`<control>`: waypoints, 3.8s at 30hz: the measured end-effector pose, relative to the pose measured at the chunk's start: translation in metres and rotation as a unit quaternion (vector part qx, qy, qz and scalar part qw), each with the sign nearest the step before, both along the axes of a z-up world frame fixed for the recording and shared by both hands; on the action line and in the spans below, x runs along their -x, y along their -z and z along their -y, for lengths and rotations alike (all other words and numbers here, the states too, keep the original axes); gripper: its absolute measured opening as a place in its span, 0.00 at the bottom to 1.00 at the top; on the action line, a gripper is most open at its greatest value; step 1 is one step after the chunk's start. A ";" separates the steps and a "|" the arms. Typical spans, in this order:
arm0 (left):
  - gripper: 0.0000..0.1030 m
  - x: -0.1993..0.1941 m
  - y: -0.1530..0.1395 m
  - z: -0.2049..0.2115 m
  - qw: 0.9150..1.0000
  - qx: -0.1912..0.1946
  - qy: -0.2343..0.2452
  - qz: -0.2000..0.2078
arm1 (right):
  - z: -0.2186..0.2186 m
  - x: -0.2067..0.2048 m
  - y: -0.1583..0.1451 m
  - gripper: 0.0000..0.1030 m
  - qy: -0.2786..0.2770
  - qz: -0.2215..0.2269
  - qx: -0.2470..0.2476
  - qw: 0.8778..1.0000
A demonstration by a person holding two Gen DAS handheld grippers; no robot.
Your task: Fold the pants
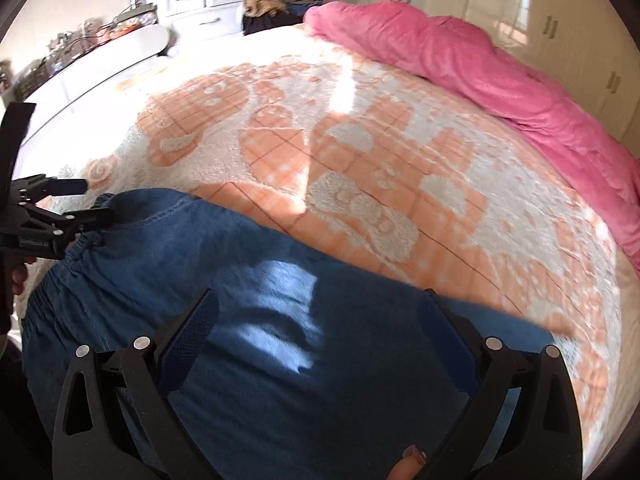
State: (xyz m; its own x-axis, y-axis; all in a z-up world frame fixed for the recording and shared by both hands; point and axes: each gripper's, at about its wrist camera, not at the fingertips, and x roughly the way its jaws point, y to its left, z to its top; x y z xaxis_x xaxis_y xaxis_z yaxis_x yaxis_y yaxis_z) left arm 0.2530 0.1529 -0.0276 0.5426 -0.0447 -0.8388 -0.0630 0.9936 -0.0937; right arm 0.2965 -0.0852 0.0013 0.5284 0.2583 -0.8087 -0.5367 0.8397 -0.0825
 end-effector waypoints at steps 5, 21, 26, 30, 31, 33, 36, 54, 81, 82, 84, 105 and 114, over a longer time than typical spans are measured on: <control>0.90 -0.007 0.006 0.000 1.000 0.004 0.007 0.011 | -0.020 -0.023 0.011 0.96 -0.039 -0.001 0.045 0.998; 0.27 0.015 -0.029 0.020 0.994 0.011 0.090 0.068 | -0.059 -0.037 0.031 0.94 -0.136 -0.004 0.102 0.985; 0.25 0.032 -0.038 0.029 0.990 0.004 0.114 0.082 | -0.068 -0.031 0.036 0.74 -0.157 0.003 0.100 0.983; 0.25 0.037 -0.037 0.036 0.989 -0.014 0.125 0.083 | -0.069 -0.017 0.034 0.28 -0.170 -0.010 0.064 0.983; 0.25 0.037 -0.036 0.034 0.989 -0.014 0.121 0.082 | -0.070 -0.010 0.031 0.20 -0.168 0.002 0.068 0.983; 0.25 0.038 -0.034 0.028 0.990 -0.005 0.111 0.081 | -0.067 0.000 0.025 0.10 -0.157 0.017 0.070 0.985; 0.25 0.043 -0.036 0.023 0.991 0.007 0.107 0.085 | -0.052 0.017 0.007 0.08 -0.136 0.040 0.030 0.989; 0.25 0.149 -0.063 0.042 0.981 -0.003 0.119 0.153 | 0.009 0.189 -0.042 0.08 -0.129 0.074 -0.104 0.983; 0.45 0.245 -0.035 0.015 0.994 0.029 0.044 0.095 | -0.015 0.274 0.039 0.15 -0.173 -0.042 -0.087 0.980; 0.45 0.246 -0.040 0.018 0.993 0.034 0.047 0.100 | -0.016 0.275 0.041 0.15 -0.174 -0.042 -0.086 0.980; 0.45 0.243 -0.047 0.028 0.992 0.038 0.062 0.108 | -0.017 0.276 0.044 0.17 -0.176 -0.043 -0.089 0.979; 0.37 0.201 0.010 0.092 0.989 -0.012 0.132 0.067 | 0.018 0.249 0.022 0.30 -0.094 -0.035 -0.119 0.988; 0.37 0.212 0.004 0.087 0.988 0.001 0.120 0.095 | 0.023 0.239 0.028 0.33 -0.063 -0.067 -0.133 0.987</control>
State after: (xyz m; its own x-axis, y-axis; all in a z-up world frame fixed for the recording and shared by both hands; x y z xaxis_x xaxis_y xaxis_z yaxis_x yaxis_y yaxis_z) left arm 0.0407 0.0662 -0.0319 0.6639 -0.1933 -0.7224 0.1941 0.9774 -0.0832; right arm 0.0574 -0.1085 -0.0268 0.3719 0.5273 -0.7639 -0.6301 0.7478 0.2095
